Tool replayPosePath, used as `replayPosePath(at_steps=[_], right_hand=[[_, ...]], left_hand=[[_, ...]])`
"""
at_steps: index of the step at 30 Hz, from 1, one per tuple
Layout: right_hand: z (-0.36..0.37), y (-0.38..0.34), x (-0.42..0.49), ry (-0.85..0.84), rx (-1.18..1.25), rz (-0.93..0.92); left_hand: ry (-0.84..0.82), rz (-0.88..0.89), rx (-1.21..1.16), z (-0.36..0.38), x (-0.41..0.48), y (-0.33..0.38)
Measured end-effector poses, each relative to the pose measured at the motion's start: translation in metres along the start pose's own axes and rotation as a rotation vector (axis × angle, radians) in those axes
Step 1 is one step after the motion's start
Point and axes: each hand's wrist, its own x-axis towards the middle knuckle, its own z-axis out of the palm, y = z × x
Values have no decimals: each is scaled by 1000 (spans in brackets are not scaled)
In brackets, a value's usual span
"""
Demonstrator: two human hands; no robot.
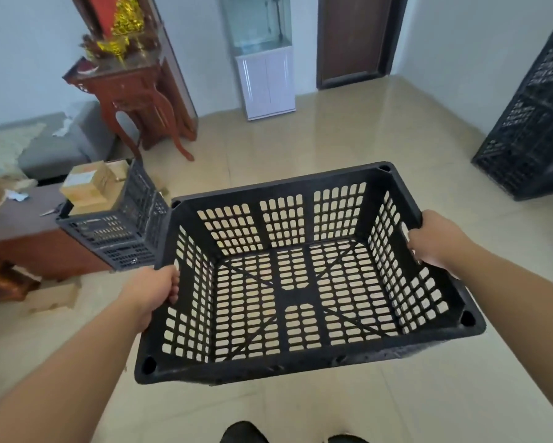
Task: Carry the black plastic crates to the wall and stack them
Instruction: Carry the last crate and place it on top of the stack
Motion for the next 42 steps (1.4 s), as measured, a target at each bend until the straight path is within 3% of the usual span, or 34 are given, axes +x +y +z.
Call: replayPosePath(at_steps=[6,16,24,33,42], right_hand=[[-48,18,55,51,39,95],[-89,16,150,222,36,345],[-126,28,193,320,76,555],[-194,82,280,402,198,669],[-290,128,408,430,247,644]], left_hand=[[-76,44,33,71,36,85],[-364,110,176,184,184,242],[-490,366,348,283,228,384],[-539,543,463,428,232,514],[-474,546,464,554,245,623]])
